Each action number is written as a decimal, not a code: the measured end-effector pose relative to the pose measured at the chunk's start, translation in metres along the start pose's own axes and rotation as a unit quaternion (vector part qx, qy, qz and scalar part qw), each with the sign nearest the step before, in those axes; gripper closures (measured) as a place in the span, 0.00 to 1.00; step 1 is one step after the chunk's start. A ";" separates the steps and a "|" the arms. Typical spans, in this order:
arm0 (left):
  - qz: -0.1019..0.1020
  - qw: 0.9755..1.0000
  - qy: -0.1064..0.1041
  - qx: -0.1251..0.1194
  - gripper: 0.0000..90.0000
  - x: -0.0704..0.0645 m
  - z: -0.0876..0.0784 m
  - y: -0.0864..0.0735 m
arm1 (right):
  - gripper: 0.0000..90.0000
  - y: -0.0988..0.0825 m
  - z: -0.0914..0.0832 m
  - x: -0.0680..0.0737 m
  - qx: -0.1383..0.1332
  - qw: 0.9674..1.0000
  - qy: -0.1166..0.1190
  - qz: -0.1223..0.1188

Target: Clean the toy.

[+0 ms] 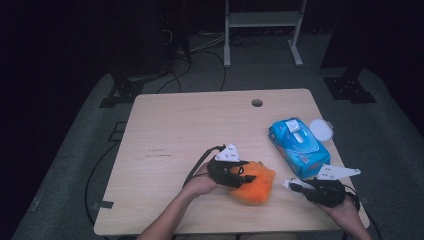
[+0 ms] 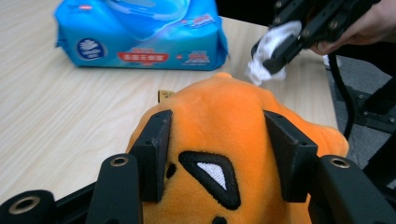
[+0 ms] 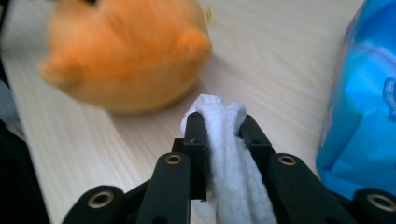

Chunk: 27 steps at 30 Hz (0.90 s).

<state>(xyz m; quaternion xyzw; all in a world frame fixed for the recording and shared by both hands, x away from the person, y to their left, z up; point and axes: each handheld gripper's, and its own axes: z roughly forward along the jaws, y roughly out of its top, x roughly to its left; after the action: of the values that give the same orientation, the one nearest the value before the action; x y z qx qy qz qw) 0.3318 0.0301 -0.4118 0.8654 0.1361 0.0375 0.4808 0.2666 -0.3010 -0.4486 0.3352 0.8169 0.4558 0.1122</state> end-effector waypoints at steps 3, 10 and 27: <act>-0.003 1.000 0.011 -0.002 0.52 0.002 -0.005 -0.003 | 0.73 -0.001 0.006 0.001 0.019 1.000 -0.010 -0.008; -0.007 1.000 0.028 -0.008 0.52 0.007 -0.015 -0.004 | 0.57 0.003 0.005 0.005 0.004 1.000 -0.018 -0.024; -0.038 0.995 0.091 -0.018 0.52 0.038 -0.036 -0.008 | 0.45 0.005 0.009 0.001 -0.012 1.000 -0.007 -0.015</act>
<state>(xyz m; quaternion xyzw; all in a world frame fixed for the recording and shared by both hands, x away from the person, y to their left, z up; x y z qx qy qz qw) 0.3596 0.0742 -0.4023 0.8438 0.2116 0.1000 0.4830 0.2727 -0.2927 -0.4489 0.3249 0.8155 0.4615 0.1281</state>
